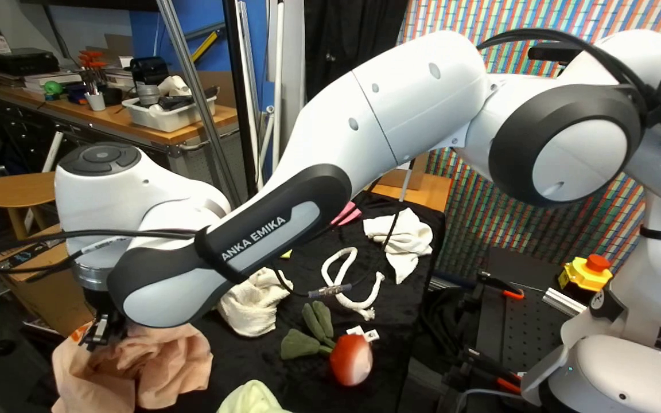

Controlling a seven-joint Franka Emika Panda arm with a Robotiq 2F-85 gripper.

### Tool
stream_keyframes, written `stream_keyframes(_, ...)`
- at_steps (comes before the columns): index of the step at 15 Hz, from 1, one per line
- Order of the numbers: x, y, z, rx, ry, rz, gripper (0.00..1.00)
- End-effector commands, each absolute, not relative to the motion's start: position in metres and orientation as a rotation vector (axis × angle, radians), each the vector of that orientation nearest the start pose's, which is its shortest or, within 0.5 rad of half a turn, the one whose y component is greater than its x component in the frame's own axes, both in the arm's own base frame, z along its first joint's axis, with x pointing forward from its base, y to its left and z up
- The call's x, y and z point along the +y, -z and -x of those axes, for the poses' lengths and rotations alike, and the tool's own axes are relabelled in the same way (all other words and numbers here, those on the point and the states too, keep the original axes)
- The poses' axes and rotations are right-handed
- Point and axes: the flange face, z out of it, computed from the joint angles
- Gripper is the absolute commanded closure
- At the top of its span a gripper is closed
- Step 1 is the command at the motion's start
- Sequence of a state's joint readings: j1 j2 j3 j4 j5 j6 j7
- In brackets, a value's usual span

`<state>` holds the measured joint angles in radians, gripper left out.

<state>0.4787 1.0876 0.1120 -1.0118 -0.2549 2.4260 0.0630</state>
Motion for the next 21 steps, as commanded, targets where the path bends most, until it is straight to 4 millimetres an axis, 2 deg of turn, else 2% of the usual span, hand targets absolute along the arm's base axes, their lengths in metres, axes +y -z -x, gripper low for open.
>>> stream_keyframes(1,0.407,-0.276,-0.685,-0.915,0.684,2.94,0.92)
stream_keyframes(6,0.372,-0.362,-0.674,-0.683,0.937,2.934,0.91)
stream_keyframes(12,0.304,-0.445,-0.647,-0.325,1.162,2.917,0.92)
stream_keyframes(16,0.246,-0.477,-0.613,-0.091,1.186,2.97,0.92)
stream_keyframes(19,0.205,-0.487,-0.58,0.04,1.188,3.002,0.92)
stream_keyframes(21,0.181,-0.488,-0.553,0.087,1.129,3.041,0.92)
